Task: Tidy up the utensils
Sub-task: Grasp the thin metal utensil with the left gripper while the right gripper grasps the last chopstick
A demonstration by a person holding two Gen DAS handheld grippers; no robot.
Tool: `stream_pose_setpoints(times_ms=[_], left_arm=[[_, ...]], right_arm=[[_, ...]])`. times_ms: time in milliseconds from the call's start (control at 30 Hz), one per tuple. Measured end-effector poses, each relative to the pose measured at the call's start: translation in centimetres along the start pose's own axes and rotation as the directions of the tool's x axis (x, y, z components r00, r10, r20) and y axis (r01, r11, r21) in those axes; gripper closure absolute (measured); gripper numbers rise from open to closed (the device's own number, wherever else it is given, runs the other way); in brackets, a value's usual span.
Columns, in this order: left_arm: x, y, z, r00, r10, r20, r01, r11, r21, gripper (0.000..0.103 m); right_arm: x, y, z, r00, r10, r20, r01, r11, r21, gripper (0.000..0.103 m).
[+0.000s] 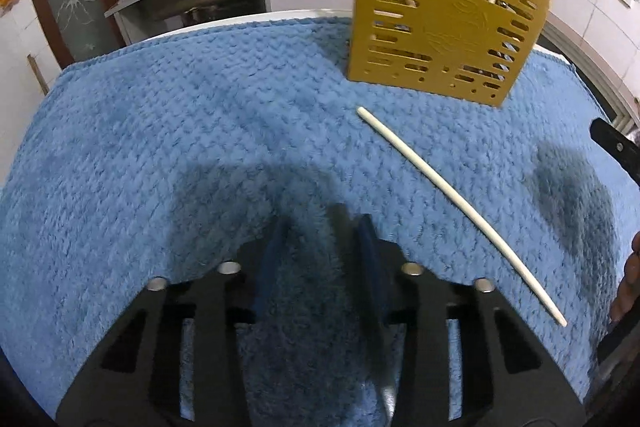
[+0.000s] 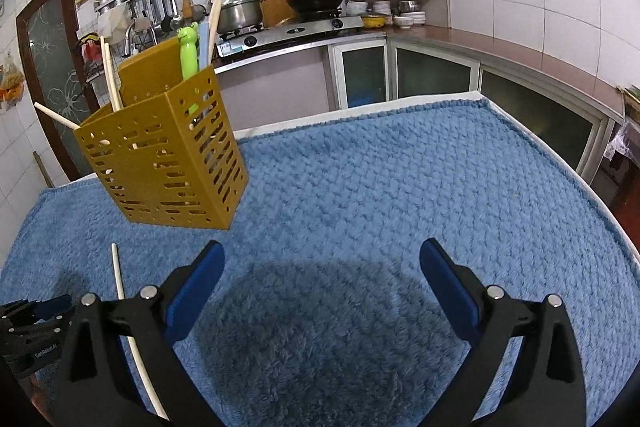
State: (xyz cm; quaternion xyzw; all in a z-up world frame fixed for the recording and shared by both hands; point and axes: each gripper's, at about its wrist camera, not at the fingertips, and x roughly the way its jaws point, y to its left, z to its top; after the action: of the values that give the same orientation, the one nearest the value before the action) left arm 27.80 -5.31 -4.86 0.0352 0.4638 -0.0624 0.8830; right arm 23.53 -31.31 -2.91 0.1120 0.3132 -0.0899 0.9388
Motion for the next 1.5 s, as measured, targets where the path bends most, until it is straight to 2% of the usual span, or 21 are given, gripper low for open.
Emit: stream_pose_setpoints(times_ms=[33, 133, 267, 300, 367, 467, 700, 800, 867, 933, 1000, 1133, 1300, 1367, 1400, 1500], left_arm=[[0.0, -0.2, 0.1, 1.000, 0.002, 0.001, -0.002, 1.000, 0.009, 0.077], [0.2, -0.9, 0.3, 1.000, 0.024, 0.009, -0.024, 0.998, 0.051, 0.083], [0.1, -0.5, 0.7, 1.000, 0.017, 0.004, -0.017, 0.998, 0.066, 0.091], [0.1, 0.0, 0.9, 1.000, 0.016, -0.003, -0.015, 0.998, 0.060, 0.097], [0.0, 0.7, 1.2, 0.999, -0.031, -0.017, 0.032, 0.999, 0.040, 0.097], [0.0, 1.1, 1.3, 0.998, -0.059, -0.023, 0.060, 0.997, 0.048, 0.097], [-0.8, 3.2, 1.4, 0.990, -0.140, -0.020, 0.140, 0.990, -0.006, 0.098], [-1.1, 4.1, 1.2, 0.997, -0.072, 0.005, 0.072, 0.997, -0.005, 0.101], [-0.7, 5.2, 1.1, 0.996, -0.092, -0.020, 0.092, 0.995, -0.032, 0.101], [-0.5, 6.2, 1.1, 0.997, -0.077, -0.018, 0.076, 0.996, -0.044, 0.101], [-0.5, 7.2, 1.3, 0.997, -0.074, -0.015, 0.073, 0.995, -0.074, 0.101], [-0.3, 8.0, 2.1, 0.997, -0.072, -0.014, 0.071, 0.994, -0.086, 0.101], [0.8, 8.7, 2.6, 0.998, -0.060, -0.025, 0.057, 0.994, -0.096, 0.101], [1.0, 8.8, 2.7, 0.998, -0.058, -0.024, 0.056, 0.994, -0.091, 0.101], [1.1, 8.7, 2.7, 0.998, -0.058, -0.024, 0.056, 0.995, -0.087, 0.101], [0.9, 8.9, 2.7, 0.998, -0.057, -0.024, 0.055, 0.995, -0.085, 0.101]], right_arm=[[0.1, 0.1, -0.1, 1.000, 0.004, -0.006, -0.004, 1.000, 0.000, 0.007], [0.3, 0.9, -0.3, 0.999, 0.031, -0.027, -0.031, 0.999, -0.009, 0.007], [0.5, 2.9, -0.6, 0.997, 0.055, -0.050, -0.058, 0.997, -0.059, 0.008], [0.6, 3.6, -0.7, 0.997, 0.060, -0.058, -0.064, 0.995, -0.075, 0.008], [0.7, 5.0, -0.9, 0.995, 0.072, -0.071, -0.080, 0.991, -0.108, 0.008], [0.7, 7.7, -1.2, 0.993, 0.088, -0.083, -0.101, 0.981, -0.167, 0.008], [1.8, 14.1, -1.5, 0.976, 0.147, -0.159, -0.190, 0.936, -0.297, 0.021], [2.5, 15.7, -1.5, 0.968, 0.162, -0.194, -0.218, 0.924, -0.313, 0.025], [3.1, 16.4, -1.6, 0.961, 0.166, -0.221, -0.231, 0.921, -0.313, 0.032], [3.6, 16.9, -1.7, 0.954, 0.173, -0.246, -0.246, 0.919, -0.307, 0.041], [4.4, 17.5, -1.9, 0.947, 0.176, -0.270, -0.257, 0.917, -0.306, 0.044], [5.5, 19.2, -2.4, 0.940, 0.143, -0.310, -0.253, 0.902, -0.350, 0.059], [6.3, 19.9, -2.3, 0.934, 0.122, -0.336, -0.249, 0.896, -0.366, 0.067], [6.3, 20.1, -2.0, 0.927, 0.117, -0.356, -0.256, 0.891, -0.374, 0.076], [6.3, 20.1, -1.9, 0.923, 0.110, -0.369, -0.254, 0.893, -0.371, 0.093], [6.0, 19.5, -1.6, 0.918, 0.106, -0.381, -0.250, 0.902, -0.352, 0.096]])
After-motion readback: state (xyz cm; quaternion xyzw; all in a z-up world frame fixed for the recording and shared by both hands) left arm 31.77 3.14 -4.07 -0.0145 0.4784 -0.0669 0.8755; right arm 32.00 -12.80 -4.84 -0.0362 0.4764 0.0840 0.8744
